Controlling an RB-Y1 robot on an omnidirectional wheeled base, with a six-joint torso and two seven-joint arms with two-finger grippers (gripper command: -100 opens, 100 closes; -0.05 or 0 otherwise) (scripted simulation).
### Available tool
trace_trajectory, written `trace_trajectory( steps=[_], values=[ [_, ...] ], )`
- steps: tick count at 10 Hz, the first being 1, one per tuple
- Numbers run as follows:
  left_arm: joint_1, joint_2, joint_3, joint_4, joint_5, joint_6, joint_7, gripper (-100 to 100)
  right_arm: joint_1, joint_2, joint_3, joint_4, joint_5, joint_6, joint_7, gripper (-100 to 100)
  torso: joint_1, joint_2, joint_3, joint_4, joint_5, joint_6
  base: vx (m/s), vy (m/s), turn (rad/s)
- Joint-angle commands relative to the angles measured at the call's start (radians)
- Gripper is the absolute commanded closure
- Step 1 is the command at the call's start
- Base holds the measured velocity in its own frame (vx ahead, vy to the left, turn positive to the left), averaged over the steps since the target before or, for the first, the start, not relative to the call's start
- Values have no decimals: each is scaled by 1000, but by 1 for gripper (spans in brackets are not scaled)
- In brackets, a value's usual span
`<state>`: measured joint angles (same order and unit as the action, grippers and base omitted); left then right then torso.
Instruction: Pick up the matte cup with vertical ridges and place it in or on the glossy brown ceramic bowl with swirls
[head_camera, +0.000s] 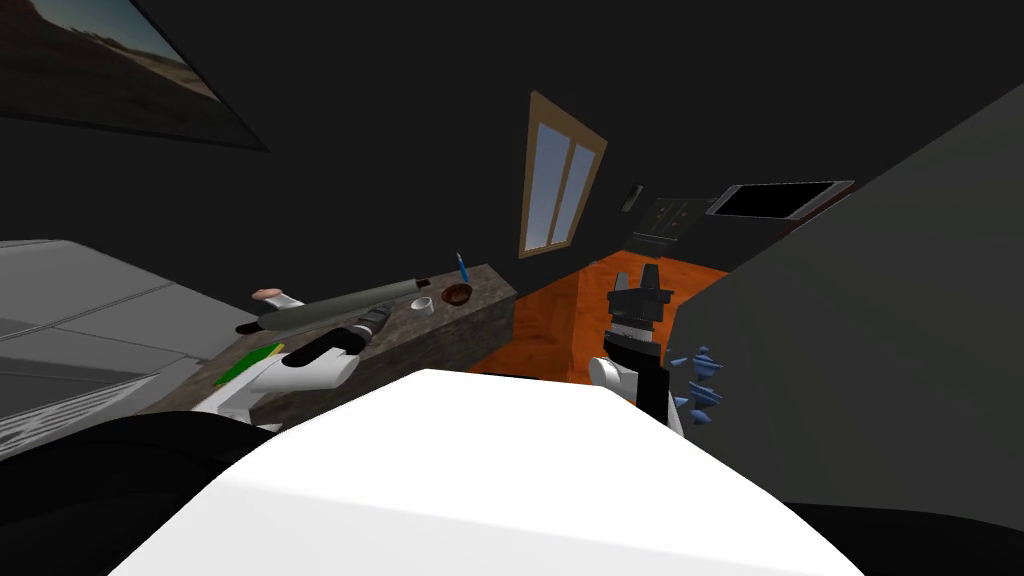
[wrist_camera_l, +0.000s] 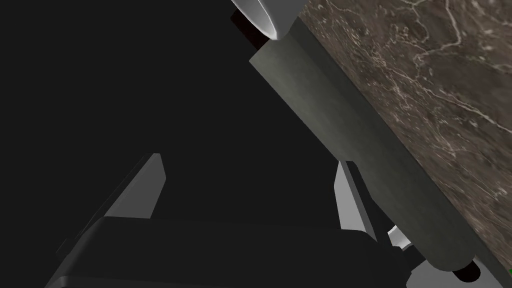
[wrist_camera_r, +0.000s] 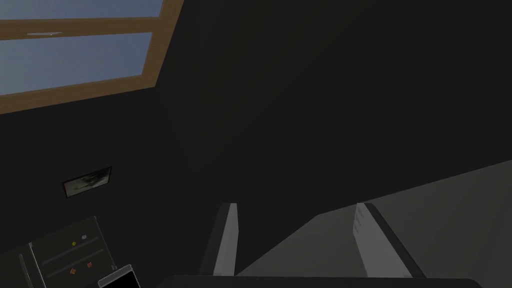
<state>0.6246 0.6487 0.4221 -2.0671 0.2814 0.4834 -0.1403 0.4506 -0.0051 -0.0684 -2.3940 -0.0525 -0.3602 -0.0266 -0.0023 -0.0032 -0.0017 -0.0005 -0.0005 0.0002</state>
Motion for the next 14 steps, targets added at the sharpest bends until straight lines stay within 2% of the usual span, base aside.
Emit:
trace_trajectory(
  steps=[1, 2, 3, 4, 6, 7, 8, 9, 14],
  values=[
    [-2, 30, 1, 14, 10, 41, 5, -100, 0, 0, 0, 0, 0, 0, 0, 0, 0, 0, 0, 0, 0, 0, 44, -35, -39],
    [-3, 68, 1, 32, 27, 76, 11, -100, 0, 0, 0, 0, 0, 0, 0, 0, 0, 0, 0, 0, 0, 0, 39, -31, -78],
    [-5, 94, 0, 51, 43, 106, 18, -100, 0, 0, 0, 0, 0, 0, 0, 0, 1, 0, 0, 0, 0, 0, 61, -44, -118],
    [-5, 105, 0, 51, 43, 123, 18, -100, 0, 0, 0, 0, 0, 0, 0, 0, 0, -1, -1, 0, 0, 0, 53, -33, -42],
    [-7, 171, -5, 88, 74, 187, 33, -100, 0, 0, 0, 0, 0, 0, 0, 0, 1, -1, 0, 0, 0, 0, 56, -39, -102],
    [-7, 177, -5, 88, 74, 200, 33, -100, 0, 0, 0, 0, 0, 0, 0, 0, 0, -1, -1, 0, 0, 0, 52, -31, -31],
    [-8, 210, -8, 106, 89, 233, 41, -100, 0, 0, 0, 0, 0, 0, 0, 0, 1, -1, -1, 0, 0, -1, 50, -32, -59],
    [-8, 210, -8, 106, 89, 236, 41, -100, 0, 0, 0, 0, 0, 0, 0, 0, 1, -1, 0, 0, 0, 0, 40, -24, -43],
    [-7, 350, -30, 184, 152, 390, 71, -100, 0, 0, 0, 0, 0, 0, 0, 0, 0, -2, -1, -1, 0, 0, 65, -39, -90]
  ],
)
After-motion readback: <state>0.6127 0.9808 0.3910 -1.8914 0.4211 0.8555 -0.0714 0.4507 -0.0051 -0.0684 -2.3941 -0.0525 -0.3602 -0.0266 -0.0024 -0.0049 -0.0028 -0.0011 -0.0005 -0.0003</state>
